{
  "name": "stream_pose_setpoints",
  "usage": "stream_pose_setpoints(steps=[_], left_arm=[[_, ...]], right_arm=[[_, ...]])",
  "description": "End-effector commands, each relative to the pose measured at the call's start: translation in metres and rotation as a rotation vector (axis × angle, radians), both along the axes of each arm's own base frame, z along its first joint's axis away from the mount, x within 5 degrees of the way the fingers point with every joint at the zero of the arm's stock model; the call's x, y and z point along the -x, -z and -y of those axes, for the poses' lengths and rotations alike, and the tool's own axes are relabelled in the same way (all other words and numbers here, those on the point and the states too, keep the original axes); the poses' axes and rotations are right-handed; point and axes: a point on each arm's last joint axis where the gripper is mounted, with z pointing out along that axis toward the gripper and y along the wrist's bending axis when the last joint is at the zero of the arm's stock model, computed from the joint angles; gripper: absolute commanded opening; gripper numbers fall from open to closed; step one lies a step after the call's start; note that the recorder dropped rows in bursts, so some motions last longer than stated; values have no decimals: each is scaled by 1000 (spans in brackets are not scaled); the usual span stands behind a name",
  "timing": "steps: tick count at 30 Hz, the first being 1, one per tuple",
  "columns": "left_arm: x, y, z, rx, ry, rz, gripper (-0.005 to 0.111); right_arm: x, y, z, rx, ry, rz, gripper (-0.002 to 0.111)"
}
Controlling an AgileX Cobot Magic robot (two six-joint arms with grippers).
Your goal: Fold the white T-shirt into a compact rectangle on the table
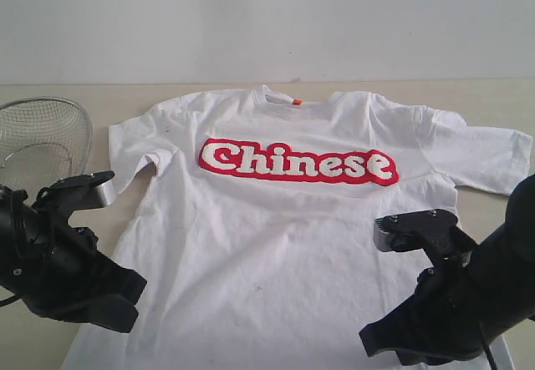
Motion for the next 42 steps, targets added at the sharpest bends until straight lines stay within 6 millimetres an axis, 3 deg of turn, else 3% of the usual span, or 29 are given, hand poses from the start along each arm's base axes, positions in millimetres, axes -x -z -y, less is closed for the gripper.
stream_pose_setpoints(steps=[1, 11, 16, 23, 31, 33, 37, 42], left_arm=[[1, -2, 1, 4, 5, 13, 5], [2, -2, 1, 4, 7, 10, 5], [3, -2, 1, 5, 13, 2, 5], [3, -2, 1, 6, 16, -4, 5], [7, -2, 0, -1, 48, -32, 5], [8, -2, 0, 1, 53, -42, 5], [8, -5, 2, 17, 72, -69, 5], [1, -18, 7, 46, 111, -71, 5]], right_arm=[[3, 6, 1, 20, -11, -31, 0], [2, 14, 4, 40, -17, -67, 0], [1, 15, 23, 62, 23, -121, 0], [4, 16, 35, 163, 11, -156, 0], [2, 14, 32, 140, -93, -99, 0], [2, 5, 23, 38, -121, -50, 0], [1, -18, 21, -7, -80, 61, 0], [0, -51, 25, -71, 88, 171, 0]])
